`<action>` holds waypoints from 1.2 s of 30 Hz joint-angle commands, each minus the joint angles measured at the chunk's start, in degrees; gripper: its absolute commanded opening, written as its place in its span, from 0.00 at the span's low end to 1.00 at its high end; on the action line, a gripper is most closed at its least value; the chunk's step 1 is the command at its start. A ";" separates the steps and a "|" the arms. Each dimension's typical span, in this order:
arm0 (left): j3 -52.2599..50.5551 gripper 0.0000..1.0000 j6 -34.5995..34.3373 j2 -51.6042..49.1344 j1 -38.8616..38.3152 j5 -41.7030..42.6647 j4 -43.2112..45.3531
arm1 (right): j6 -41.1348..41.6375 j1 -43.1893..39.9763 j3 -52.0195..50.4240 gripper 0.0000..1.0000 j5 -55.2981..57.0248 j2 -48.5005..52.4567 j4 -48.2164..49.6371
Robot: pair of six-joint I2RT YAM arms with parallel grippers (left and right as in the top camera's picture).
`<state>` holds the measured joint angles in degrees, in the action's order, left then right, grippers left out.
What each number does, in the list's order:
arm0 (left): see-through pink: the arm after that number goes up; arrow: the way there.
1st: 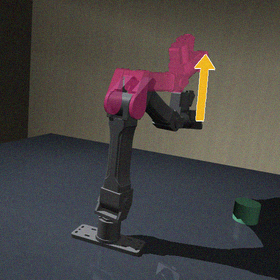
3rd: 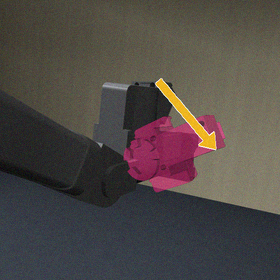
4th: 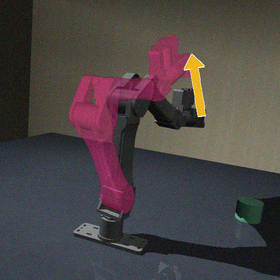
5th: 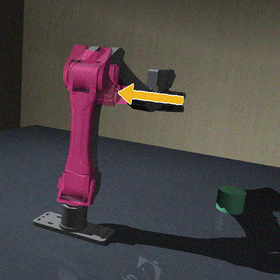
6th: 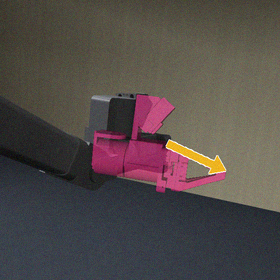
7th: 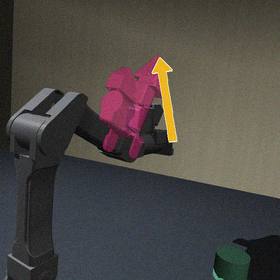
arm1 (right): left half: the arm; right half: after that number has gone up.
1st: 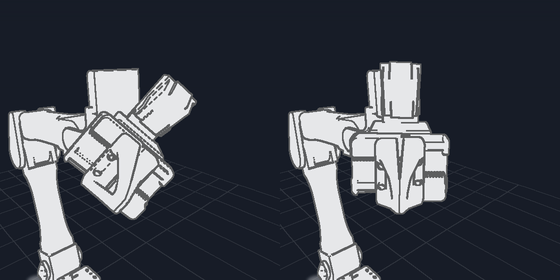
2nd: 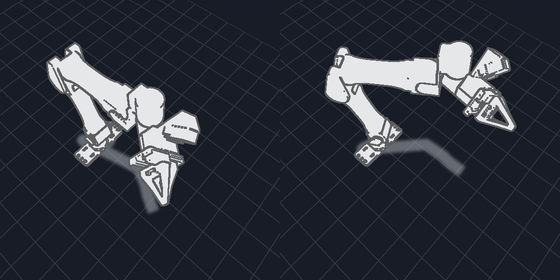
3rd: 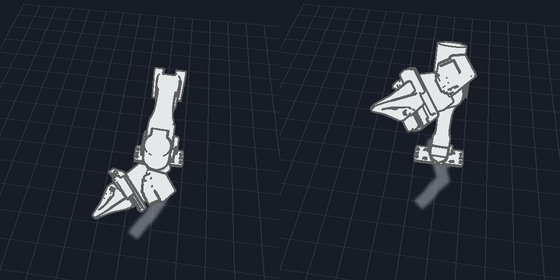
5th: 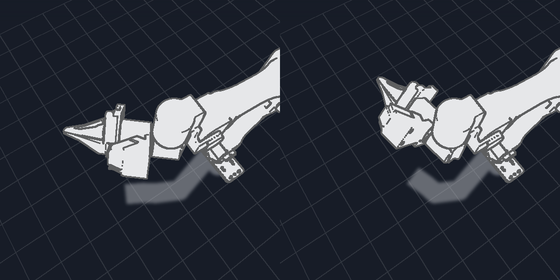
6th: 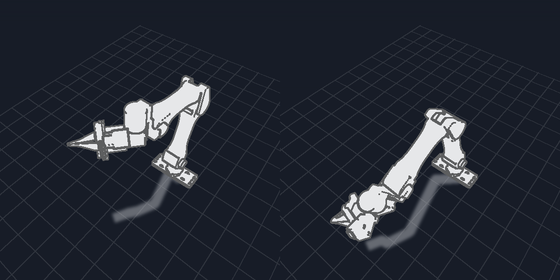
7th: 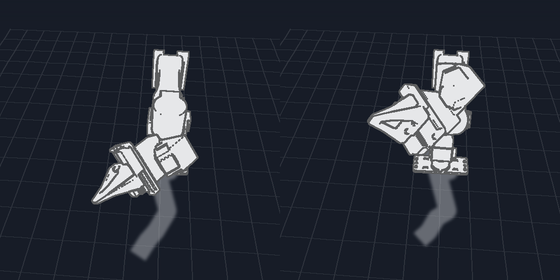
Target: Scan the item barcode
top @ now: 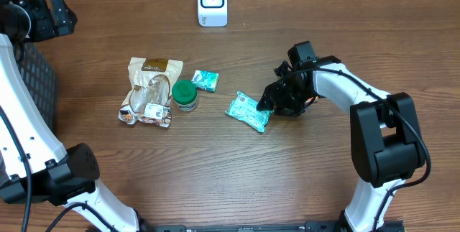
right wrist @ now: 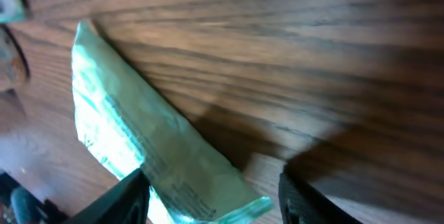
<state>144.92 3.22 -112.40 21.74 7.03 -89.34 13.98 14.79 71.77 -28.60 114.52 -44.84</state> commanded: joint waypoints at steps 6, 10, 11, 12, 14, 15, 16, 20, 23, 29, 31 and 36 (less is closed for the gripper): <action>1.16 1.00 0.66 1.14 -0.76 0.02 0.02 | 1.68 2.29 -5.88 0.04 2.75 1.42 5.09; 1.16 1.00 0.66 1.14 -0.76 0.02 0.00 | -0.98 1.36 -2.73 0.04 0.15 -1.49 2.29; 1.16 1.00 0.66 1.14 -0.76 0.02 0.02 | -1.68 1.01 -1.40 0.04 -0.07 -3.06 0.98; 1.16 1.00 0.66 1.14 -0.76 0.02 0.00 | -2.16 0.85 -0.24 0.04 -0.02 -4.39 -0.13; 1.16 1.00 0.66 1.14 -0.76 0.02 0.00 | -4.15 0.72 3.13 0.04 -0.24 -8.39 -3.48; 1.16 1.00 0.66 1.14 -0.76 0.02 0.00 | -5.40 0.72 5.01 0.04 -0.22 -10.69 -5.55; 1.16 1.00 0.66 1.14 -0.76 0.02 0.00 | -5.81 0.74 6.01 0.04 -0.22 -12.31 -6.78; 1.16 1.00 0.66 1.14 -0.76 0.02 0.02 | -7.04 0.74 6.71 0.04 -0.22 -18.21 -9.38; 1.16 1.00 0.66 1.14 -0.76 0.02 0.00 | -8.59 0.74 6.69 0.04 -0.22 -20.63 -11.65; 1.16 1.00 0.66 1.14 -0.76 0.02 0.00 | -10.69 1.01 6.54 0.04 -0.44 -20.65 -12.59; 1.16 1.00 0.66 1.14 -0.76 0.02 0.00 | -10.19 1.01 6.56 0.04 -0.39 -20.65 -12.28; 1.16 1.00 0.66 1.14 -0.76 0.02 0.00 | -1.44 1.16 12.09 0.04 10.62 -19.98 -14.36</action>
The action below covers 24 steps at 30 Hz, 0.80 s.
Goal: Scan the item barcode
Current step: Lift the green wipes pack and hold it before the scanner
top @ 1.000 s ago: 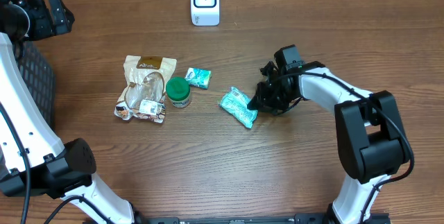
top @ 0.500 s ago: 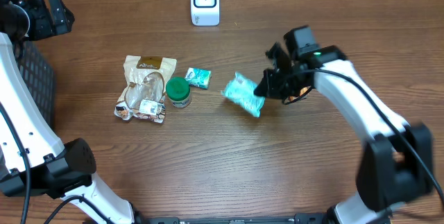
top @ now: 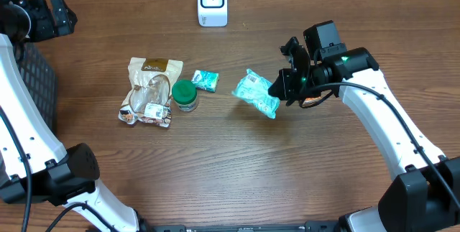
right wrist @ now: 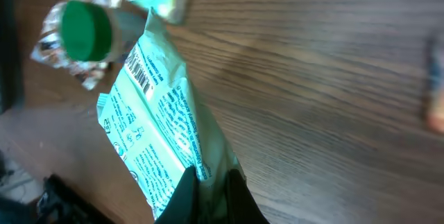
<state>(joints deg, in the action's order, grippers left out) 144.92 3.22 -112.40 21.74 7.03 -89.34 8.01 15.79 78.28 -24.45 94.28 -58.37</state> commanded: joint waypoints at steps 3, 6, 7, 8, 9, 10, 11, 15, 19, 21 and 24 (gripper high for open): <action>1.16 1.00 0.66 1.14 -0.76 0.02 0.00 | 5.33 1.64 16.94 0.04 14.86 4.31 -5.38; 1.16 1.00 0.66 1.14 -0.76 0.02 0.00 | 5.22 4.63 29.68 0.04 24.26 10.84 -7.80; 1.16 1.00 0.66 1.14 -0.76 0.02 0.00 | 4.20 6.49 35.50 0.04 31.01 14.53 -7.30; 1.16 1.00 0.66 1.14 -0.76 0.02 0.00 | 3.23 7.74 38.99 0.04 35.85 16.92 -6.47; 1.16 1.00 0.66 1.14 -0.76 0.02 0.00 | 2.12 8.48 40.72 0.04 38.86 18.45 -5.49; 1.16 1.00 0.66 1.14 -0.76 0.02 0.00 | -4.59 12.00 43.21 0.04 56.52 23.54 4.85; 1.16 1.00 0.66 1.14 -0.76 0.02 0.00 | -6.95 12.79 43.21 0.04 61.07 24.76 8.39; 1.16 1.00 0.66 1.14 -0.76 0.02 0.00 | -24.15 14.75 43.19 0.04 72.70 30.77 25.88; 1.16 1.00 0.66 1.14 -0.76 0.02 0.00 | -43.50 14.78 43.19 0.04 75.01 37.20 42.64; 1.16 1.00 0.66 1.14 -0.76 0.02 0.00 | -51.01 14.78 43.19 0.04 74.95 40.44 50.88; 1.16 0.99 0.66 1.14 -0.76 0.02 0.00 | -63.45 15.63 43.19 0.04 72.52 45.16 62.12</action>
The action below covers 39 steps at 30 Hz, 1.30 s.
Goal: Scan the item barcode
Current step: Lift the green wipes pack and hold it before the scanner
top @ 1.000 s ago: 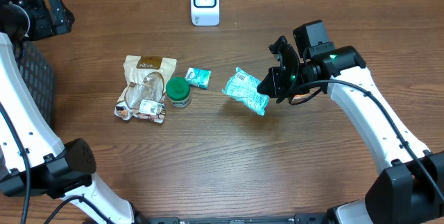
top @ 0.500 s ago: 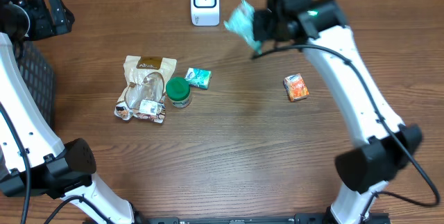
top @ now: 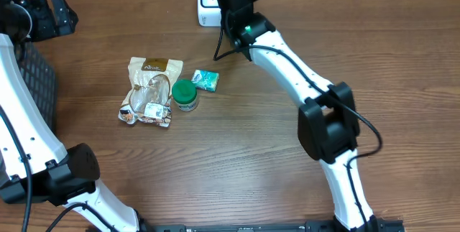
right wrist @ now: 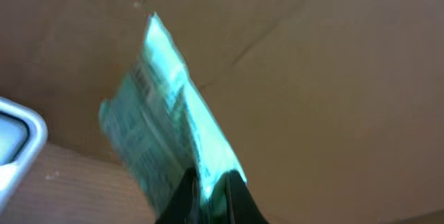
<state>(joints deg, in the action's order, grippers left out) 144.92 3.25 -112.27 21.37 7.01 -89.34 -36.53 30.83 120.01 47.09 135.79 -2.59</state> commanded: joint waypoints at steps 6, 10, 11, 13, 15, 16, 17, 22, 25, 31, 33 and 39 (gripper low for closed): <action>1.16 1.00 0.63 1.01 -0.39 0.04 0.00 | -37.24 1.99 1.44 0.04 -1.55 10.12 17.62; 1.16 1.00 0.63 1.01 -0.39 0.04 0.00 | -40.06 2.16 1.44 0.04 -1.70 11.69 17.99; 1.16 1.00 0.63 1.01 -0.39 0.04 0.00 | -40.06 2.16 1.44 0.04 -1.70 11.80 17.97; 1.16 1.00 0.63 1.01 -0.39 0.04 0.00 | -40.06 2.16 1.44 0.04 -1.66 11.80 17.94; 1.16 1.00 0.63 1.01 -0.39 0.04 0.00 | -40.06 2.19 1.44 0.04 -1.68 11.80 17.97; 1.16 1.00 0.63 1.01 -0.39 0.04 0.02 | -40.06 2.23 1.44 0.04 -1.66 11.80 17.94; 1.16 1.00 0.63 1.01 -0.39 0.04 0.00 | -40.06 2.27 1.44 0.04 -1.60 11.80 17.97; 1.16 1.00 0.63 1.01 -0.39 0.04 0.00 | -40.04 2.67 1.46 0.04 1.97 11.65 22.88; 1.16 1.00 0.63 1.01 -0.39 0.04 0.00 | -37.73 2.71 1.46 0.04 2.43 9.51 22.97; 1.16 1.00 0.63 1.01 -0.39 0.04 0.00 | -11.91 2.21 1.46 0.04 1.95 -4.22 -0.15; 1.16 1.00 0.63 1.01 -0.39 0.04 0.00 | -4.11 2.21 1.46 0.04 0.15 -8.09 -9.64; 1.16 1.00 0.63 1.01 -0.39 0.04 0.00 | 36.52 0.50 1.46 0.04 -26.93 -22.56 -45.94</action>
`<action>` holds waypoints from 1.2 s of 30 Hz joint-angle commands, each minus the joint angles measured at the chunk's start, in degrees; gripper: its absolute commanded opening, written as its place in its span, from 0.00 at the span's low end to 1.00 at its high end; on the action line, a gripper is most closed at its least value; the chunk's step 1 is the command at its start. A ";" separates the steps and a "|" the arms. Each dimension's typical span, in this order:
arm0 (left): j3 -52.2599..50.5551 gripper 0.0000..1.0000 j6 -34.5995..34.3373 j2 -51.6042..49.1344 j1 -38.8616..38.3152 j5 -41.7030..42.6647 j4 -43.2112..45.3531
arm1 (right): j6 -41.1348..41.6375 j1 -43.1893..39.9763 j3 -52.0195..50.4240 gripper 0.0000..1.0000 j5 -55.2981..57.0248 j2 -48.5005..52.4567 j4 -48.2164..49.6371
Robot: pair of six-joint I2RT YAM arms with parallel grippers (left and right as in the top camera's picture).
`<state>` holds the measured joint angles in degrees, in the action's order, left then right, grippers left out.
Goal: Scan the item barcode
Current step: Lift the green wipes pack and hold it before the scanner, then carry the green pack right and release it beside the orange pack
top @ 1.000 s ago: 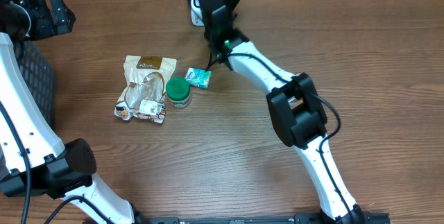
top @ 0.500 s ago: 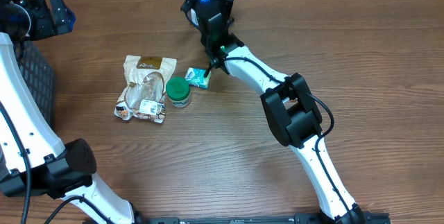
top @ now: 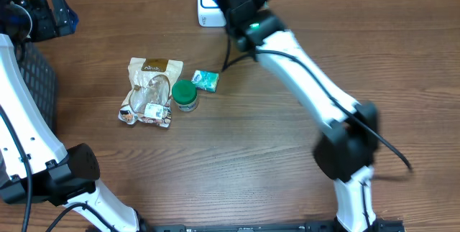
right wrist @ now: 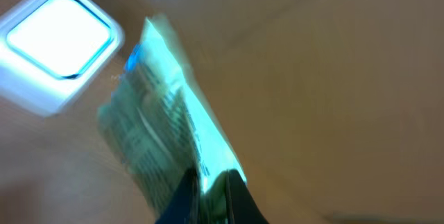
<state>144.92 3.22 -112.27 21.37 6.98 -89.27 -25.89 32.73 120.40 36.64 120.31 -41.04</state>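
The teal packet (right wrist: 166, 127) is pinched by its lower end in my right gripper (right wrist: 208, 186), which is shut on it. The picture is blurred. The white scanner (right wrist: 59, 47) lies just left of the packet's upper end, with its lit window in view. In the overhead view my right gripper reaches over the scanner (top: 204, 15) at the table's far edge, and the packet is hidden under the arm. My left arm (top: 43, 16) stays at the far left corner, and its jaws cannot be made out.
A brown snack bag (top: 149, 92), a green-lidded jar (top: 185, 94) and a small teal packet (top: 205, 80) lie left of centre. A black mesh basket (top: 36, 81) stands at the left edge. A cardboard wall runs behind the scanner.
The scanner was at the lower left corner of the right wrist view. Now it shows larger at the upper left, close beside the held packet. The arm's elbow has moved right.
My right gripper stood open around the packet's edge on the table. Then it was shut on the packet and held it clear of the table. Then it had the packet up at the far edge by the scanner. Now the packet is next to the scanner's window.
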 commanded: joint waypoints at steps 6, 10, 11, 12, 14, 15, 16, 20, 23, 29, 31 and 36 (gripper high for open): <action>1.16 1.00 0.66 1.01 -0.39 0.07 -0.07 | 41.05 -8.22 0.48 0.04 -33.94 -9.70 -30.14; 1.16 1.00 0.66 1.01 -0.39 0.07 -0.07 | 41.11 -12.48 -4.52 0.04 -40.83 -9.68 -34.36; 1.16 1.00 0.66 1.01 -0.39 0.07 -0.07 | 41.11 -13.53 -6.69 0.04 -41.31 -9.68 -34.29; 1.16 1.00 0.66 1.01 -0.39 0.07 -0.07 | 41.13 -14.38 -9.07 0.04 -41.51 -9.68 -33.88; 1.16 1.00 0.66 1.01 -0.39 0.07 -0.07 | 41.13 -16.22 -14.82 0.04 -42.88 -9.66 -32.33; 1.16 1.00 0.66 1.01 -0.39 0.07 -0.07 | 41.13 -16.81 -16.63 0.04 -43.41 -9.66 -31.58; 1.16 1.00 0.66 1.01 -0.39 0.07 -0.07 | 41.13 -17.27 -18.21 0.04 -43.87 -9.66 -30.84; 1.16 1.00 0.66 1.01 -0.39 0.07 -0.07 | 41.13 -20.39 -26.62 0.04 -45.53 -9.66 -25.92; 1.16 1.00 0.66 1.01 -0.39 0.07 -0.07 | 41.13 -21.49 -29.40 0.04 -45.53 -9.66 -23.28; 1.16 1.00 0.66 1.01 -0.39 0.07 -0.07 | 42.84 -24.59 -33.42 0.04 -45.31 -9.62 -20.02; 1.16 1.00 0.66 1.01 -0.39 0.07 -0.07 | 44.17 -26.38 -35.06 0.04 -45.31 -9.62 -18.91; 1.16 1.00 0.66 1.01 -0.39 0.07 -0.07 | 46.34 -31.15 -39.10 0.04 -45.33 -9.60 -15.98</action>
<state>144.92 3.22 -112.27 21.37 7.01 -89.32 17.89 4.43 83.70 -8.16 111.44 -58.41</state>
